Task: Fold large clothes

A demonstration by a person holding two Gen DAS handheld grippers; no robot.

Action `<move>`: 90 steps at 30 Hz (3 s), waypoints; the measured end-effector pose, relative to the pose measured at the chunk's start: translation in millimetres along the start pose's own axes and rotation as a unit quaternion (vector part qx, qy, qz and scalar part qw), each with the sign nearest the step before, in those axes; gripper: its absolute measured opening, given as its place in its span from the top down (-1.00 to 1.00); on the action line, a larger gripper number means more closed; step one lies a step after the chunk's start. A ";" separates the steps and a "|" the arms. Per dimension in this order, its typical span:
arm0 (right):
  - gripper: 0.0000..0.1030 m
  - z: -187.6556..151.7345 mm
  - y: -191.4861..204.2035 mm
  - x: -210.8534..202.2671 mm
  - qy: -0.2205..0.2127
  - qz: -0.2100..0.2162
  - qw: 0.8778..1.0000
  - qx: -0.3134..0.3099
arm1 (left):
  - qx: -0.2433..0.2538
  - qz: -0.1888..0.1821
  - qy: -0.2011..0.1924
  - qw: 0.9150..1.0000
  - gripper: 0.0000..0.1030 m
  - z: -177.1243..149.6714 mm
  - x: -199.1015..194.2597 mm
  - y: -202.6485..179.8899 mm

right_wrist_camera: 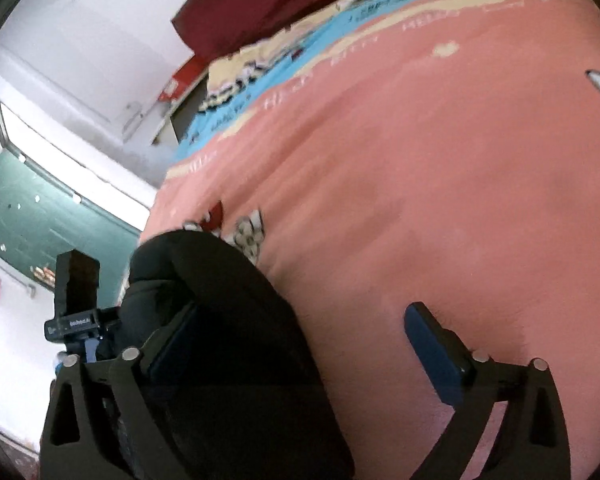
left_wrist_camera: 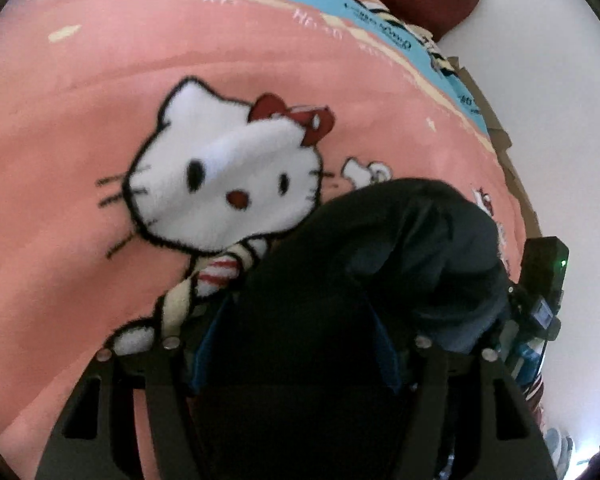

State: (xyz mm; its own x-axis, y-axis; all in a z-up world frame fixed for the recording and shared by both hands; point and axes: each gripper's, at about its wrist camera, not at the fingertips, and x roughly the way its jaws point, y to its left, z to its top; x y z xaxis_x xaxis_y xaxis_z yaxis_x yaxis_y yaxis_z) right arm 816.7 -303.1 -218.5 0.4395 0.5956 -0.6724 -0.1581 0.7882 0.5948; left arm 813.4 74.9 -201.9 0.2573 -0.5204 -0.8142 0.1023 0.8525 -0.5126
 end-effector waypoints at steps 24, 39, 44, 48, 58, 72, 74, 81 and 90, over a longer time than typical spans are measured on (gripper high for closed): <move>0.81 -65.6 96.1 -50.5 -0.029 -0.077 0.968 -0.239 | 0.301 0.124 -0.074 0.943 0.84 -101.4 -37.3 -118.8; 0.86 -115.1 128.8 -126.7 -0.076 -0.020 0.952 -0.295 | 0.359 0.115 -0.109 0.920 0.85 -168.6 -112.1 -150.7; 0.86 -151.2 151.3 -165.7 -0.090 0.003 0.949 -0.302 | 0.360 0.108 -0.114 0.919 0.86 -209.2 -159.8 -163.3; 0.86 -183.6 176.4 -205.8 -0.095 0.026 0.944 -0.314 | 0.356 0.111 -0.131 0.918 0.87 -245.5 -200.7 -170.4; 0.86 -260.4 212.4 -249.2 -0.074 0.048 0.938 -0.335 | 0.358 0.127 -0.140 0.914 0.87 -351.8 -241.2 -166.0; 0.84 -317.7 157.1 -189.7 -0.011 -0.017 0.968 -0.249 | 0.297 0.141 -0.116 0.937 0.81 -379.4 -174.8 -134.6; 0.84 -316.6 159.7 -190.9 -0.013 -0.023 0.970 -0.243 | 0.285 0.138 -0.111 0.942 0.79 -375.8 -177.9 -135.5; 0.60 -314.9 169.7 -195.5 -0.010 -0.055 0.969 -0.239 | 0.264 0.167 -0.108 0.944 0.45 -377.4 -187.4 -147.3; 0.19 -317.8 175.3 -202.6 -0.018 -0.084 0.968 -0.237 | 0.236 0.209 -0.124 0.941 0.20 -393.8 -189.7 -156.9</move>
State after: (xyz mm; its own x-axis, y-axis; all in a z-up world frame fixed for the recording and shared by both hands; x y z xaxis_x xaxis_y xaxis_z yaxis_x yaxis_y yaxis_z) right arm 419.0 -236.3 -118.0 0.5225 0.4545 -0.7214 -0.4669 0.8605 0.2039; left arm 370.1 20.8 -74.3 0.5797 -0.1576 -0.7995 0.3430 0.9371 0.0640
